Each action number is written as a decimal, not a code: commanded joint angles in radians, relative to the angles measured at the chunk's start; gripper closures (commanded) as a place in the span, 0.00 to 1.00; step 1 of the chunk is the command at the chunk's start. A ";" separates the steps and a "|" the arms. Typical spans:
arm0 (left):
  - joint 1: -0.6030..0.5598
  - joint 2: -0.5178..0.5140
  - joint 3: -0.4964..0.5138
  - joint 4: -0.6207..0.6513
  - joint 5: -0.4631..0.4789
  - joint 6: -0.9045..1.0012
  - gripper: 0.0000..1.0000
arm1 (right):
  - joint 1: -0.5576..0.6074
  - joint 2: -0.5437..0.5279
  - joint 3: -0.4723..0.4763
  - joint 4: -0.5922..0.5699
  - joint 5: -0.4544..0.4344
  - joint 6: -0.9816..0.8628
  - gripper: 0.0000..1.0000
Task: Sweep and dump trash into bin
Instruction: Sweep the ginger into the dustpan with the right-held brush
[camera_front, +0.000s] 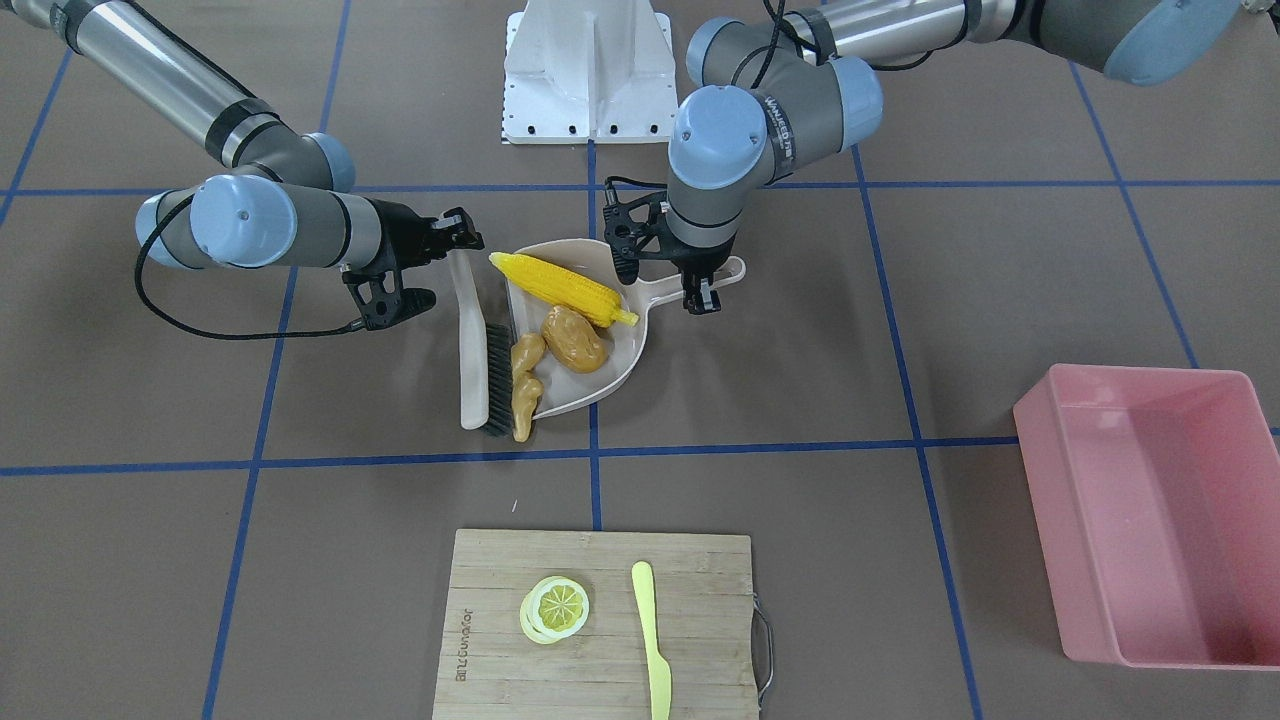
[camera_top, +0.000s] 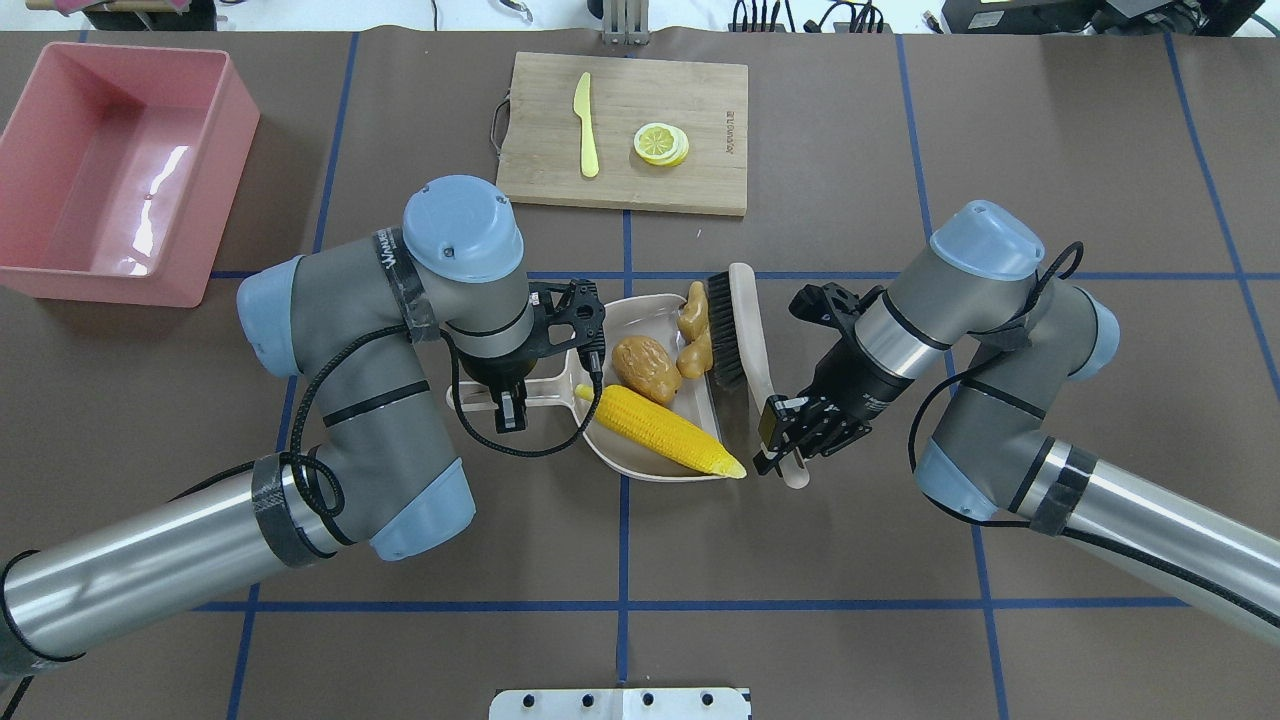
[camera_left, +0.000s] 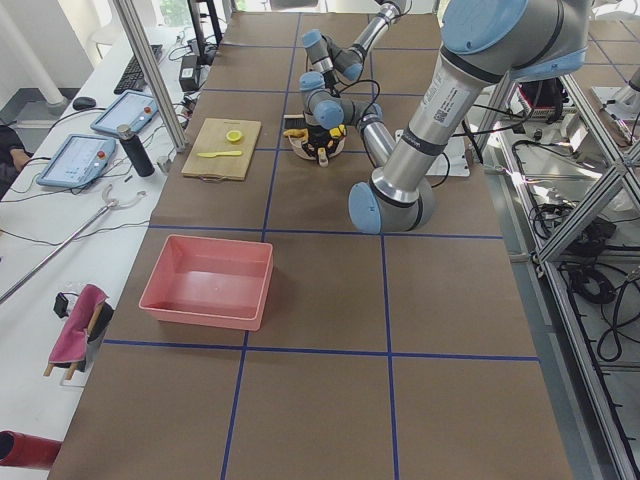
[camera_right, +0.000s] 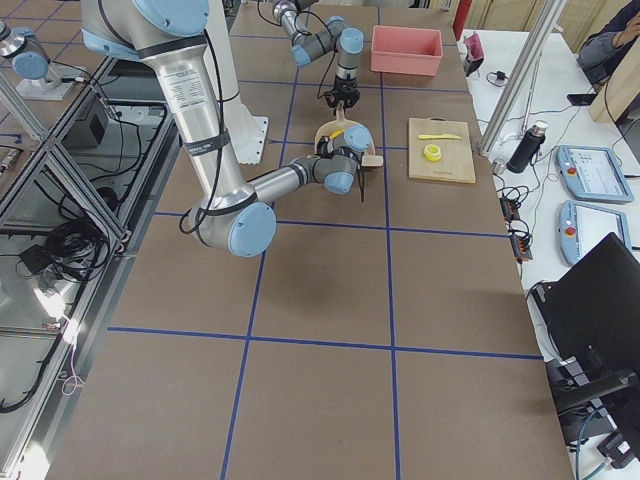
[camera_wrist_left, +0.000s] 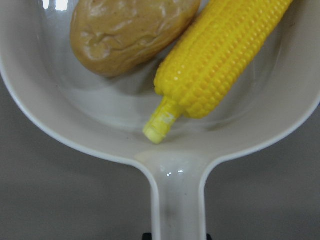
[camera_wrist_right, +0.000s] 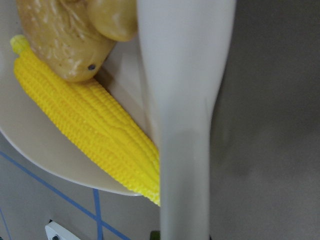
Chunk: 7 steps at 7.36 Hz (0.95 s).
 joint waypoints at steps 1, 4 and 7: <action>0.000 0.000 0.000 -0.002 0.000 0.000 1.00 | -0.028 0.012 0.014 -0.002 -0.030 0.043 1.00; 0.000 0.002 0.000 -0.002 0.000 0.000 1.00 | -0.074 0.029 0.021 -0.003 -0.084 0.077 1.00; 0.000 0.003 -0.002 -0.003 -0.001 0.000 1.00 | -0.076 0.049 0.027 -0.003 -0.084 0.118 1.00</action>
